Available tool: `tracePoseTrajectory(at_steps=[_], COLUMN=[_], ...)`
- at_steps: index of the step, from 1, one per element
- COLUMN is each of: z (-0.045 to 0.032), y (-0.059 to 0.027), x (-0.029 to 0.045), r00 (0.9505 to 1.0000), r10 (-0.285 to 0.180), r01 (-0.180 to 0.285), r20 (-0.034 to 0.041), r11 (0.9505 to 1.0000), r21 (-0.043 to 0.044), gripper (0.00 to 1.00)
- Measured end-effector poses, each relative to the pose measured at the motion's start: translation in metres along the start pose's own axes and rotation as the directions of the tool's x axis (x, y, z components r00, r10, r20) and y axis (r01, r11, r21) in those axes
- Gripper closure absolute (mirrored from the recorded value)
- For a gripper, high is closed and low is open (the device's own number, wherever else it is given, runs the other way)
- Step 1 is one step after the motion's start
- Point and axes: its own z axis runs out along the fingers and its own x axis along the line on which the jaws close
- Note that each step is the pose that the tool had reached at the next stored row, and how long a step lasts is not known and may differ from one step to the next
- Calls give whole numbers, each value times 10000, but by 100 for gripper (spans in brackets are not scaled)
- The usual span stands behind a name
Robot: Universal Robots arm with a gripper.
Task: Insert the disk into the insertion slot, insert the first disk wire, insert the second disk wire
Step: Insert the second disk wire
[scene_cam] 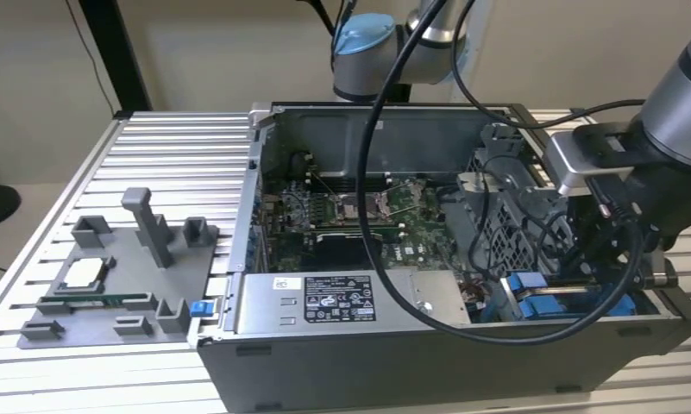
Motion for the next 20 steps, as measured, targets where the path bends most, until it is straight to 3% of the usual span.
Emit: tracePoseTrajectory(at_steps=[12, 20], z=[-4, 17], y=[0, -1], x=[-14, -12], r00=[10000, 10000], r10=[-13, -81], r01=[13, 81], r20=[-1, 7], r11=[10000, 9999], r21=[4, 63], gripper=[100, 100])
